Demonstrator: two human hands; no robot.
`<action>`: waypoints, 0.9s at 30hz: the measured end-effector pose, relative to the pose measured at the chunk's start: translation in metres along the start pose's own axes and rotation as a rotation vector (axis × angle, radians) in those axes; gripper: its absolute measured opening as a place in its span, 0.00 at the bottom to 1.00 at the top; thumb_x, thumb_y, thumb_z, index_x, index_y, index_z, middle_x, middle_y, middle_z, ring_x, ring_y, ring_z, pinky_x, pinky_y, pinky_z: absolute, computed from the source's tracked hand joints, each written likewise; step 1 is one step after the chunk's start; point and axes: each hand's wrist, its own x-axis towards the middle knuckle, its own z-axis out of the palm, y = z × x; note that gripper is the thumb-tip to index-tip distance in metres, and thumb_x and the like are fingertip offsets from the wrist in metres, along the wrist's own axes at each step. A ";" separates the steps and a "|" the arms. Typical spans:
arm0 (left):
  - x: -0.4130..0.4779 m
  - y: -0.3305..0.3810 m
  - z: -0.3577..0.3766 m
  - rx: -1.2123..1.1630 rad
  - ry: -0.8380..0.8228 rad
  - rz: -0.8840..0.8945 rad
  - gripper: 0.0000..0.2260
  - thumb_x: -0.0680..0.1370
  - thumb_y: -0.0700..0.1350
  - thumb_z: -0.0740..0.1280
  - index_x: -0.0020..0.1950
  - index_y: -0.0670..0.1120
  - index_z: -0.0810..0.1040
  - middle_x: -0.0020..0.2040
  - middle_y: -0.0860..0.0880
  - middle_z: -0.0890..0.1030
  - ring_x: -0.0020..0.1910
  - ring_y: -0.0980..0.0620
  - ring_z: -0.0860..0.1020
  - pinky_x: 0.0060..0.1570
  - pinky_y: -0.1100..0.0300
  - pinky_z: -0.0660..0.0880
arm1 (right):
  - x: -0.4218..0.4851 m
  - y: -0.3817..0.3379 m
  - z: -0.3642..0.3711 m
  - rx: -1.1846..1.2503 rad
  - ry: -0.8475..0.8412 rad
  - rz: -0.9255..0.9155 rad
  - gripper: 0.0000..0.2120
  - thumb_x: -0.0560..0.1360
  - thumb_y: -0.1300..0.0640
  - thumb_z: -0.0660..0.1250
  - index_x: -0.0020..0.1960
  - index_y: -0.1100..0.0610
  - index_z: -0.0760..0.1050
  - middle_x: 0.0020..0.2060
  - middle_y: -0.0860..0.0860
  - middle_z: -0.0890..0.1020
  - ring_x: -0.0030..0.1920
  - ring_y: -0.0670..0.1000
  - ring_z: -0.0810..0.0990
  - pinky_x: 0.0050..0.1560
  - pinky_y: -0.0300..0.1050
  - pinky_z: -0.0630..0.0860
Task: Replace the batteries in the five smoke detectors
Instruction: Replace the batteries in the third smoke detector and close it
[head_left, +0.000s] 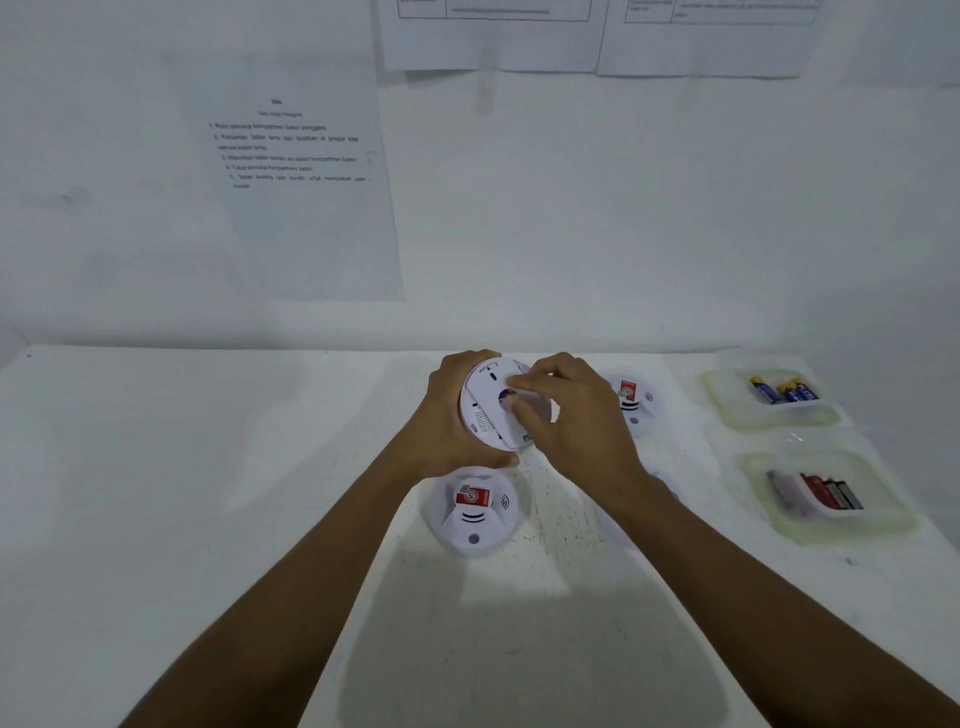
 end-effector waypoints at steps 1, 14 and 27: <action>0.001 0.001 0.002 0.005 -0.004 -0.021 0.42 0.53 0.63 0.77 0.62 0.58 0.64 0.62 0.54 0.72 0.60 0.64 0.71 0.63 0.70 0.67 | 0.000 -0.002 -0.002 -0.013 -0.003 0.012 0.15 0.73 0.49 0.72 0.55 0.55 0.84 0.50 0.52 0.83 0.50 0.52 0.81 0.51 0.46 0.78; 0.008 0.008 0.013 -0.040 0.078 -0.180 0.53 0.46 0.76 0.71 0.62 0.46 0.67 0.51 0.67 0.76 0.49 0.72 0.75 0.61 0.64 0.70 | 0.010 -0.009 -0.012 -0.056 -0.109 0.098 0.26 0.69 0.39 0.74 0.60 0.55 0.82 0.53 0.53 0.84 0.51 0.52 0.81 0.54 0.45 0.76; 0.000 0.022 -0.007 0.146 0.053 -0.080 0.45 0.56 0.52 0.83 0.69 0.54 0.66 0.66 0.55 0.71 0.65 0.56 0.71 0.67 0.56 0.70 | 0.012 -0.019 -0.007 0.147 -0.035 0.247 0.21 0.67 0.42 0.77 0.55 0.53 0.83 0.47 0.49 0.86 0.43 0.47 0.83 0.49 0.47 0.81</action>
